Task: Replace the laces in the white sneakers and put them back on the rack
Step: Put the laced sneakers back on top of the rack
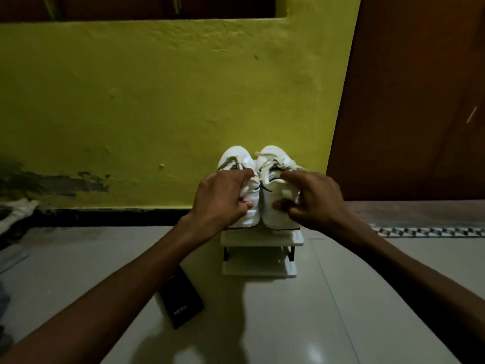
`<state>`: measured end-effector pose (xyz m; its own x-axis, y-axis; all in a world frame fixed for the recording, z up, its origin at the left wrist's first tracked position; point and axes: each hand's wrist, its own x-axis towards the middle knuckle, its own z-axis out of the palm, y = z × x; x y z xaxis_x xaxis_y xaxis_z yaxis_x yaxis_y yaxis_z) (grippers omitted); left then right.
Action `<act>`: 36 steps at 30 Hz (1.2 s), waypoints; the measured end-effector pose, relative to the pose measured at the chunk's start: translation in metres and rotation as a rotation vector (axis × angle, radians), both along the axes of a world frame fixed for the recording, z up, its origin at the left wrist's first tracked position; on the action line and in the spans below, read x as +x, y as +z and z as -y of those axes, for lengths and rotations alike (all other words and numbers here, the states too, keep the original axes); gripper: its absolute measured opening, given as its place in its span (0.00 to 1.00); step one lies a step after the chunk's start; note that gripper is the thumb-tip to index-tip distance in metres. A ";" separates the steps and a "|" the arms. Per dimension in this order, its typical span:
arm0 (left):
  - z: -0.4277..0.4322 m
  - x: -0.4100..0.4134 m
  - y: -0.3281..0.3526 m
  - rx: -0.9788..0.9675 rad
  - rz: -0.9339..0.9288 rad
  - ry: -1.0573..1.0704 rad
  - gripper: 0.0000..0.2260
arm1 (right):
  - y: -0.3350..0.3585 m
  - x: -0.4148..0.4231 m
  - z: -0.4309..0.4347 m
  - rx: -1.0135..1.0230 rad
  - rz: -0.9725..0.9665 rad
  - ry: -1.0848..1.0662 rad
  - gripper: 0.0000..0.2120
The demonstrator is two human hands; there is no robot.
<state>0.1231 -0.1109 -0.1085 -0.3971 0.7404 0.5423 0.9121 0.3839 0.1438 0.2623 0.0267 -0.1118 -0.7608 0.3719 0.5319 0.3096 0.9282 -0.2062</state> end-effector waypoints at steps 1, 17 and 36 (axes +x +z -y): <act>-0.010 -0.008 -0.001 -0.006 0.011 -0.004 0.20 | -0.003 -0.008 -0.010 -0.024 0.000 -0.015 0.25; -0.122 -0.091 -0.019 -0.037 0.036 0.035 0.20 | -0.022 -0.102 -0.124 -0.144 0.029 -0.089 0.31; -0.135 -0.102 -0.023 -0.065 0.039 -0.010 0.18 | -0.023 -0.101 -0.131 -0.085 0.097 -0.052 0.30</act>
